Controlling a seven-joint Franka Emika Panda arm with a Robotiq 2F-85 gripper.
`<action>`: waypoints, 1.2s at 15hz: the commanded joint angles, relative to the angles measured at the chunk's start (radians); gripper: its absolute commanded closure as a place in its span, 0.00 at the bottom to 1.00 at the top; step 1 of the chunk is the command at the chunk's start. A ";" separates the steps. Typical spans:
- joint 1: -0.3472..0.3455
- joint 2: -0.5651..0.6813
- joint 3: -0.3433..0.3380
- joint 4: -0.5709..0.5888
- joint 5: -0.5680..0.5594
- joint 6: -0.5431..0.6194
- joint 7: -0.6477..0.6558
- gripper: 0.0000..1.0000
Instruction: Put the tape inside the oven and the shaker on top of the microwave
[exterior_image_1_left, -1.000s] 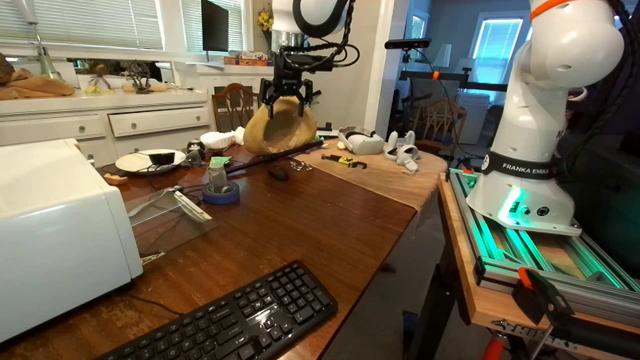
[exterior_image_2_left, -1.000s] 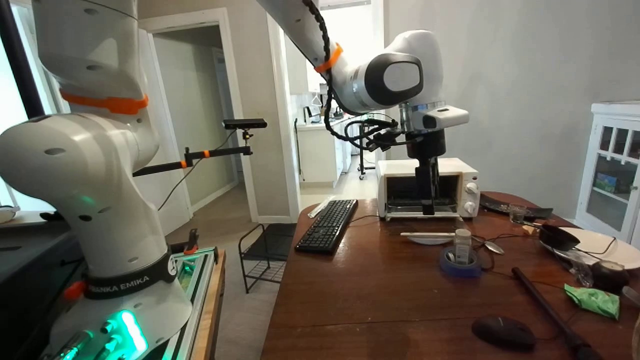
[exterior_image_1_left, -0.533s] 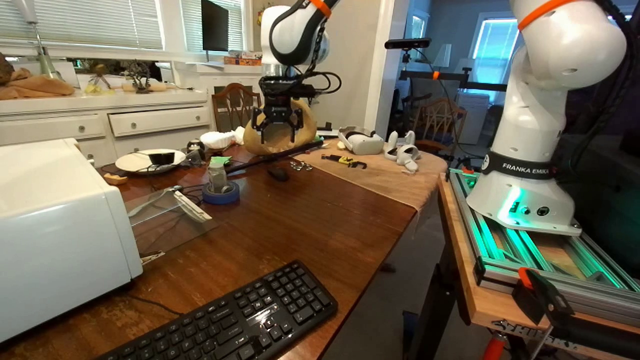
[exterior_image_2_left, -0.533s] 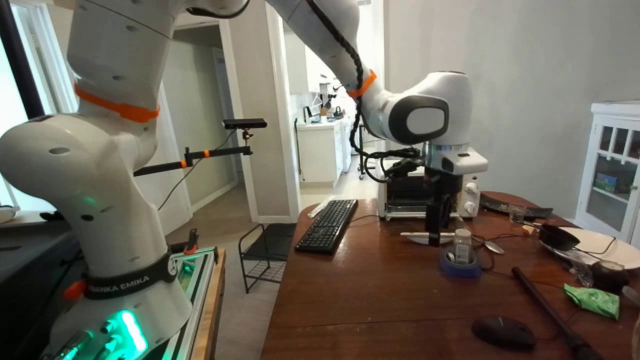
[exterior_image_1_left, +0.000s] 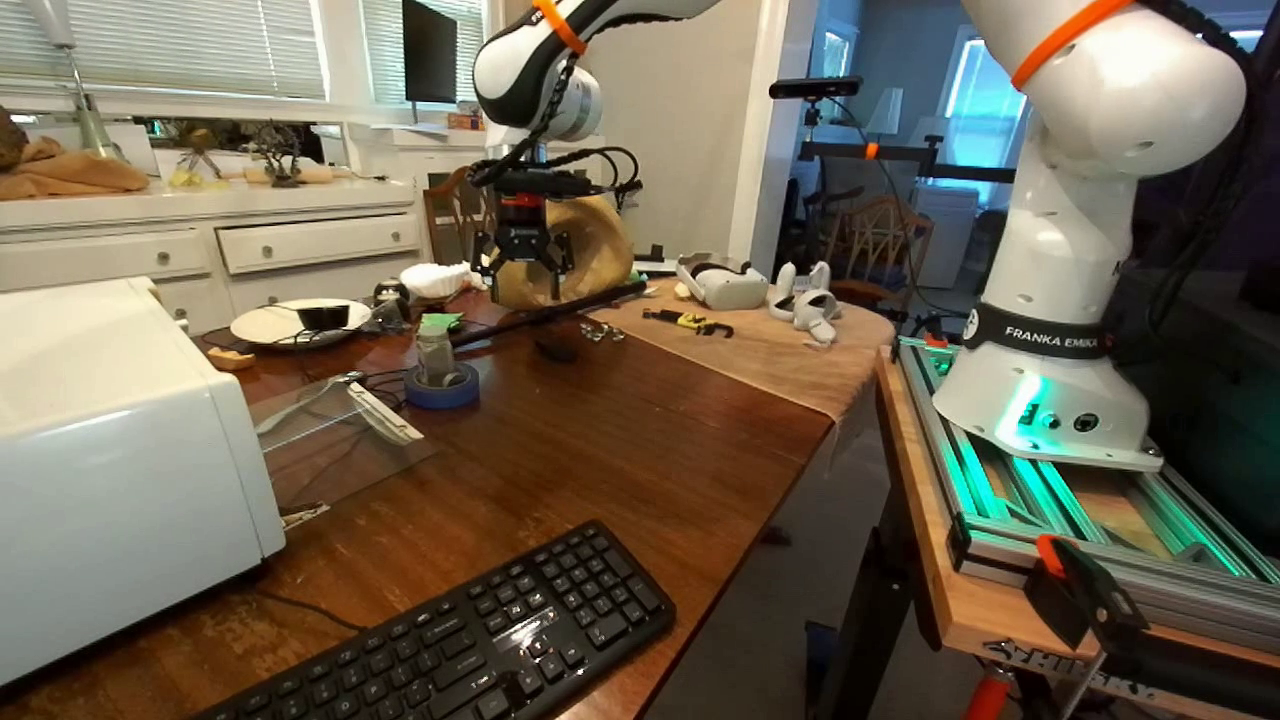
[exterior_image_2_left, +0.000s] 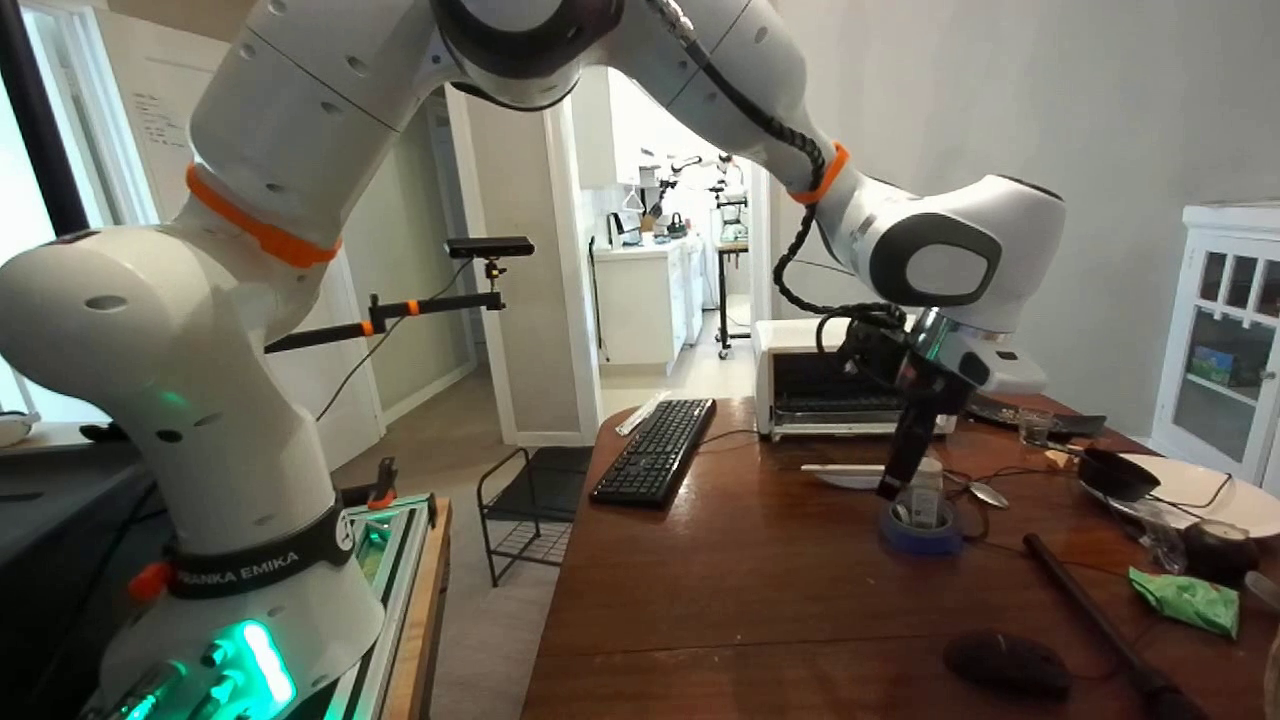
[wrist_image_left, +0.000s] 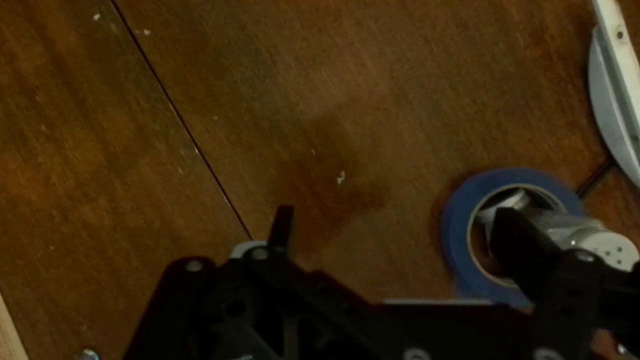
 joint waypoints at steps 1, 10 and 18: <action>0.020 0.018 -0.029 0.037 0.018 -0.016 -0.010 0.00; 0.021 0.120 -0.026 0.076 0.024 0.175 -0.051 0.00; 0.000 0.224 0.009 0.124 0.028 0.218 -0.189 0.00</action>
